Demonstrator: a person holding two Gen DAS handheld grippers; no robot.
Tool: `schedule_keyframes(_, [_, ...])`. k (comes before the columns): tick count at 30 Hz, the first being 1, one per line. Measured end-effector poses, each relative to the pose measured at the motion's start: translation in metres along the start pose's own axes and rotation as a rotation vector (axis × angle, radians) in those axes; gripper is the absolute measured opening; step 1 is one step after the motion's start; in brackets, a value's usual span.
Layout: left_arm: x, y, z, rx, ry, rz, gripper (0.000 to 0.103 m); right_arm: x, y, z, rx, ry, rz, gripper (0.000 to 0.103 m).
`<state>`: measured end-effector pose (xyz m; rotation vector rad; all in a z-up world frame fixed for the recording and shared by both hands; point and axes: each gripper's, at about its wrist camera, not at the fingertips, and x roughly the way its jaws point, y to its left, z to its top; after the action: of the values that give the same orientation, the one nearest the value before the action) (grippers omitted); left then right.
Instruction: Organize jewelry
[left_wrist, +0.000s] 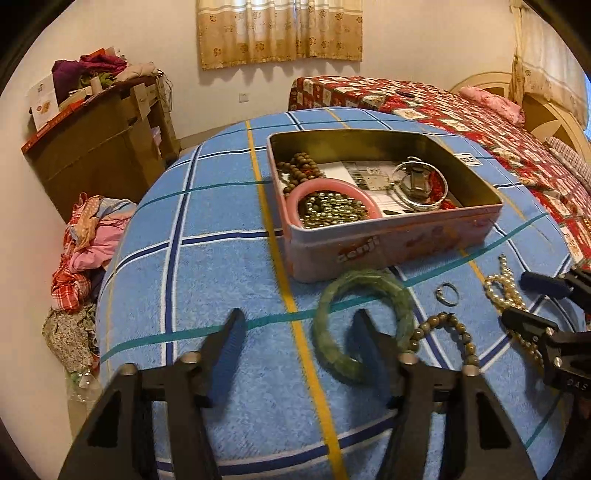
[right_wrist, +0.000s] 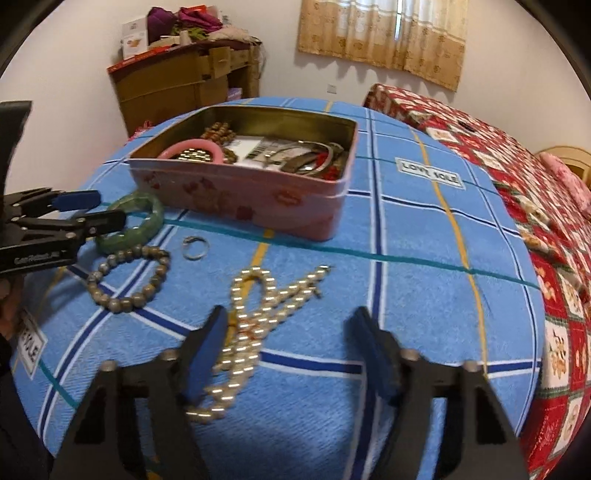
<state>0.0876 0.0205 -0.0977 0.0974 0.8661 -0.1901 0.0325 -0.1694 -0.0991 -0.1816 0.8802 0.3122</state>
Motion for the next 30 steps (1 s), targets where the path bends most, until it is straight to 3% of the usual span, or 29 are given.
schedule_keyframes(3, [0.001, -0.004, -0.001, 0.003, 0.015, -0.055, 0.027, -0.001, 0.001, 0.000, -0.004, -0.007, 0.014, 0.034])
schedule_keyframes(7, [0.001, -0.004, -0.002, -0.015, 0.026, -0.103, 0.010, -0.002, 0.000, 0.000, 0.004, -0.015, 0.032, 0.018])
schedule_keyframes(12, [-0.004, -0.006, -0.002, -0.009, 0.017, -0.094, 0.006, -0.005, -0.001, -0.001, 0.007, -0.027, 0.047, 0.016])
schedule_keyframes(30, [-0.033, -0.004, 0.010, -0.011, -0.056, -0.072, 0.006, -0.028, -0.005, 0.008, -0.001, -0.100, 0.036, 0.015])
